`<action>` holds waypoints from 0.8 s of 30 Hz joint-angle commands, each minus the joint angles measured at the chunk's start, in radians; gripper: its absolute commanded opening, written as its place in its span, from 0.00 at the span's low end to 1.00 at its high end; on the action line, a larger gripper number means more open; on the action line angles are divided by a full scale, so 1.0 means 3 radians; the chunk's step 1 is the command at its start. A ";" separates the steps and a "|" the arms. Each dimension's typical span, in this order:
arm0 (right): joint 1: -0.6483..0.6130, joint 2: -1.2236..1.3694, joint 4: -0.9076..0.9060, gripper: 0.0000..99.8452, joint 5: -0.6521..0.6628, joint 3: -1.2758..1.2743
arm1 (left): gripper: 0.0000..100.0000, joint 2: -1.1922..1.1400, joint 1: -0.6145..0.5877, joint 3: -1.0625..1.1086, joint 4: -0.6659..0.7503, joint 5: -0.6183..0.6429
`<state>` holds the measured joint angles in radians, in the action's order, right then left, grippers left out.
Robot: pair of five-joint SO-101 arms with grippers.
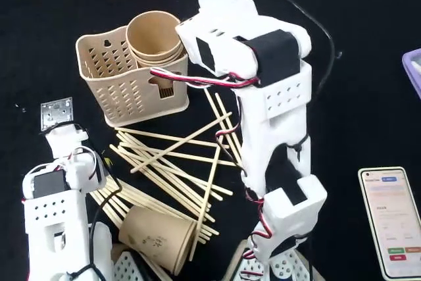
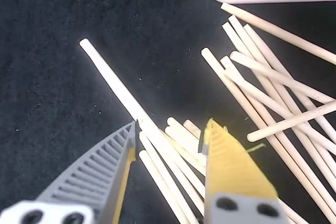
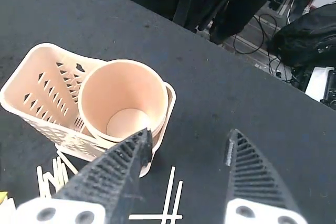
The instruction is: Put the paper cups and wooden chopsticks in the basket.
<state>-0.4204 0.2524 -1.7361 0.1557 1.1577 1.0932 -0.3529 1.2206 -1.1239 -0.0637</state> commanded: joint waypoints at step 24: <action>-0.1447 -0.4079 0.0522 0.24 0.1110 -0.5961 | 0.22 0.0036 0.0003 -0.0049 0.0046 0.0010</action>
<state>-0.7380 -0.7511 -1.6747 0.4135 -0.3414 1.0932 -0.3529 1.2206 -1.1239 -0.0637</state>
